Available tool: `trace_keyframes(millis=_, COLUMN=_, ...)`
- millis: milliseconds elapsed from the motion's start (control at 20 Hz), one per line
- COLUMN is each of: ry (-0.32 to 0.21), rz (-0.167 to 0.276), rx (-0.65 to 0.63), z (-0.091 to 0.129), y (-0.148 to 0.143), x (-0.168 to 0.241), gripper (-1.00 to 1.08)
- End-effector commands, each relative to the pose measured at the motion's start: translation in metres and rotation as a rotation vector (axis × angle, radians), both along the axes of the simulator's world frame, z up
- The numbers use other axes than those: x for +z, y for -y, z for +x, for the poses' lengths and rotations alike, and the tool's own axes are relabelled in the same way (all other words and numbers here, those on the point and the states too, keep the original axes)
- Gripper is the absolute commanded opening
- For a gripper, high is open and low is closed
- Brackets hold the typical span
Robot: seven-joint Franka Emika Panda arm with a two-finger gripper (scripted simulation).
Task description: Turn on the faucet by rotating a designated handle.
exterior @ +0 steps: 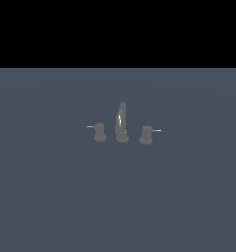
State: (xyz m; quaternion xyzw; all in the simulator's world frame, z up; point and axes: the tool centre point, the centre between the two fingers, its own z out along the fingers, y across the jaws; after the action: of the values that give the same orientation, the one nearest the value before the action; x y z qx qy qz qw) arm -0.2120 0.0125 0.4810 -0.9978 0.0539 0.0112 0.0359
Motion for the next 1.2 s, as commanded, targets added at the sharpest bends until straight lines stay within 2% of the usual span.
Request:
trace_keyframes(millis=0, ry=-0.003, rz=0.004, rx=-0.049, z=0.014, y=0.002, x=-0.006, gripper=-1.0)
trace_keyframes(millis=550, ry=-0.025, rz=0.02, rx=-0.362, z=0.101, y=0.021, x=-0.054, gripper=-1.0)
trace_keyframes(millis=1150, ry=-0.048, rz=0.017, rx=-0.732, z=0.187, y=0.055, x=-0.137, gripper=-1.0)
